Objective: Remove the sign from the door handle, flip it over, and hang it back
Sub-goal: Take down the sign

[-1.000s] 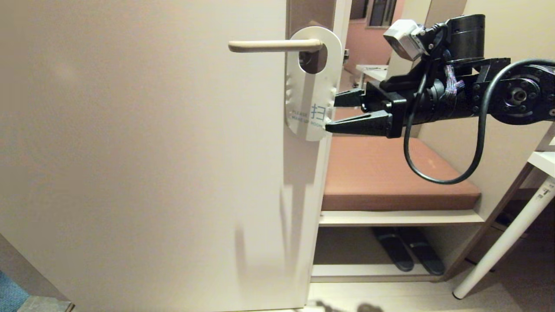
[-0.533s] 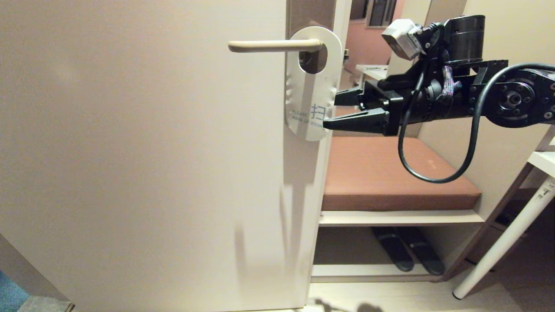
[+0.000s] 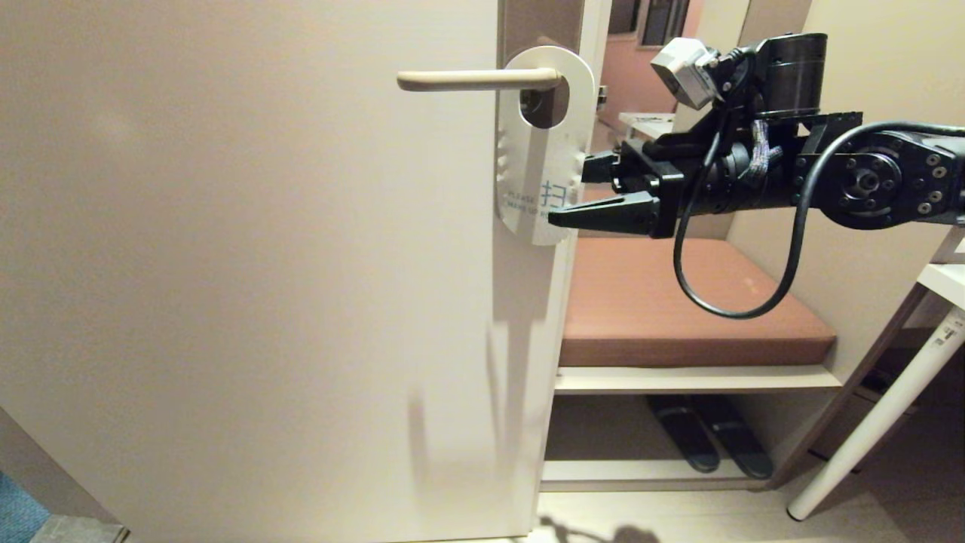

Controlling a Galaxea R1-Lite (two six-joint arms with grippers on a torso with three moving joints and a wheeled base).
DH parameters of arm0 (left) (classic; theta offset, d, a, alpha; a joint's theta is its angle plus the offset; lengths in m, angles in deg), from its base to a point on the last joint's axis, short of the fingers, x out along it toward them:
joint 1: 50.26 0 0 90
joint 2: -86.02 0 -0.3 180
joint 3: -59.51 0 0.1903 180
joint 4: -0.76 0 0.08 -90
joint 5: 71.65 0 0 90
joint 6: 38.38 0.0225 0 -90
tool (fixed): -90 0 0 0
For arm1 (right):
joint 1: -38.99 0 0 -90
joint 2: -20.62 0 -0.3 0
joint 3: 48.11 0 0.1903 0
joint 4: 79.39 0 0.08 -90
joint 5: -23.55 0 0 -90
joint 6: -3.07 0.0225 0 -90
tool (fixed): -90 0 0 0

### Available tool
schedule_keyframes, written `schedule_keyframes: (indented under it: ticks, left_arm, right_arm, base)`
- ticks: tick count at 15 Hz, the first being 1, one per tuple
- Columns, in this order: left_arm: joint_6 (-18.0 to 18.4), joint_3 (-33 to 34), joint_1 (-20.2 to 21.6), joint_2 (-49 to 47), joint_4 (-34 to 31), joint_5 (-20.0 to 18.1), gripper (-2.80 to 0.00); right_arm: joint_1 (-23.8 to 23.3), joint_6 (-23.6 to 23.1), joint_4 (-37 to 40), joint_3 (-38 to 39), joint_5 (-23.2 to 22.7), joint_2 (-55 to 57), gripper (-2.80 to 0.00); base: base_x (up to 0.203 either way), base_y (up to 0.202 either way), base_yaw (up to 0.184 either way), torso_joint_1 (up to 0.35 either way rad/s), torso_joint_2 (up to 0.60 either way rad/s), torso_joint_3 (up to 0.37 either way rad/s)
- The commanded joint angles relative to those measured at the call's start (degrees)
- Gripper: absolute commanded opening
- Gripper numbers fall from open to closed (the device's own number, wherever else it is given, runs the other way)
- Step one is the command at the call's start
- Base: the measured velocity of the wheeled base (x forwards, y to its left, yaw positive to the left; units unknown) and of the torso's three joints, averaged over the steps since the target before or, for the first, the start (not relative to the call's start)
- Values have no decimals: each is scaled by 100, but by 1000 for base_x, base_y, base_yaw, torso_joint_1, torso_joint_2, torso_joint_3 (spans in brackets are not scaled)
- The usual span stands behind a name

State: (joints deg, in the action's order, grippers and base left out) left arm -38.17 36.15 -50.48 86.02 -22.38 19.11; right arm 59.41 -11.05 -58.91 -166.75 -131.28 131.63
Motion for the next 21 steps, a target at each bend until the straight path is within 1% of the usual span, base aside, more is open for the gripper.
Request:
schedule_keyframes:
  ticks: [1, 17, 21]
  left_arm:
    - [-3, 0, -4, -9, 3, 2, -280]
    - [2, 0, 4, -9, 3, 2, -280]
    - [6, 0, 3, -9, 3, 2, -280]
  right_arm:
    - [72, -4, -82, -14, -39, 93, 0]
    - [322, 35, -133, -319, -47, 301, 0]
    - [340, 41, -133, -500, -47, 437, 0]
  base:
    - [0, 0, 0, 0, 0, 0]
    - [0, 0, 0, 0, 0, 0]
    - [0, 0, 0, 0, 0, 0]
